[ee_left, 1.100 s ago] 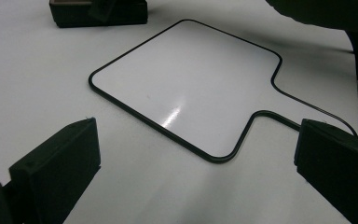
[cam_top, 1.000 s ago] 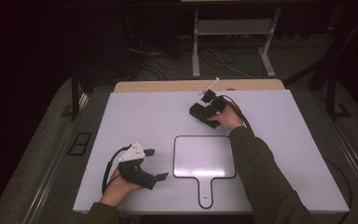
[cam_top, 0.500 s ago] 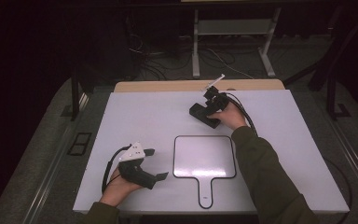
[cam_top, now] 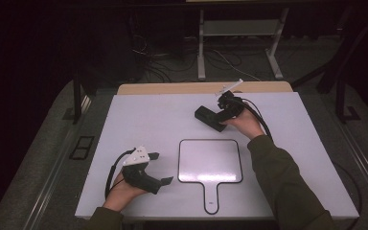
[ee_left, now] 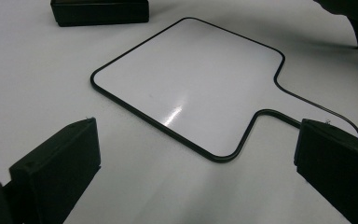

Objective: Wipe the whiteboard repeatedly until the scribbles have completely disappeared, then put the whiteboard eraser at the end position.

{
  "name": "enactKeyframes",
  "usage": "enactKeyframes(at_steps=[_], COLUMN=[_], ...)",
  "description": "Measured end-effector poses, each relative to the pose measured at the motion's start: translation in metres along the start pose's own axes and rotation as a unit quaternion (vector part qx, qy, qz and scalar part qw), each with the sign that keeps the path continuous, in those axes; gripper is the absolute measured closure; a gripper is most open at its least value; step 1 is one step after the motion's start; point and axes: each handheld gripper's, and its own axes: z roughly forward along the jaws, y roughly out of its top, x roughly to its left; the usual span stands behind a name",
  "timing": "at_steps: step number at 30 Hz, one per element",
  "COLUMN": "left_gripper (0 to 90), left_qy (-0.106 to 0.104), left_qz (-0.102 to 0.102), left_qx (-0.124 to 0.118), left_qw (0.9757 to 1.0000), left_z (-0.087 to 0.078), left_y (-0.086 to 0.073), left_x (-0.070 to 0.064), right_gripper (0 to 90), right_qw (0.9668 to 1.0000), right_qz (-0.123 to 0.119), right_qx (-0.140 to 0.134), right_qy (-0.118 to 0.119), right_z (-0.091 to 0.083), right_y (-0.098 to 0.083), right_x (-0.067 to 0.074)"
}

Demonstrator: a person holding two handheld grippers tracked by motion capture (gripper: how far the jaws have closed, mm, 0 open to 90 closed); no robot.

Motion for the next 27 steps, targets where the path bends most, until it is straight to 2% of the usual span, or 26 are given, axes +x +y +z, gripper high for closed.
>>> enactKeyframes(at_steps=[6, 14, 18, 23, 27], left_gripper=[0.0, 0.0, 0.0, 0.0, 0.0], left_qy=[0.001, 0.001, 0.001, 0.002, 0.002], left_qz=[0.002, 0.003, 0.002, 0.002, 0.001], left_qx=[0.0, 0.002, 0.002, 0.004, 0.004], left_qw=[1.0, 1.0, 1.0, 1.0, 1.0], left_z=[0.0, 0.0, 0.0, -0.001, -0.001], left_y=[0.0, 0.0, 0.0, 0.0, -0.001], left_x=[0.0, -0.001, 0.0, 0.0, 0.001], right_gripper=[23.5, 21.9, 21.6, 20.2, 18.6], right_qw=[0.9998, 0.999, 0.9983, 0.9979, 0.997], right_qz=[0.006, 0.007, 0.014, 0.013, 0.025], right_qx=[-0.02, -0.041, -0.051, -0.059, -0.068], right_qy=[0.001, 0.018, 0.025, 0.022, 0.028], right_z=[-0.016, -0.038, -0.047, -0.058, -0.067], right_y=[-0.014, -0.032, -0.044, -0.06, -0.075], right_x=[0.005, 0.012, 0.014, 0.016, 0.017])
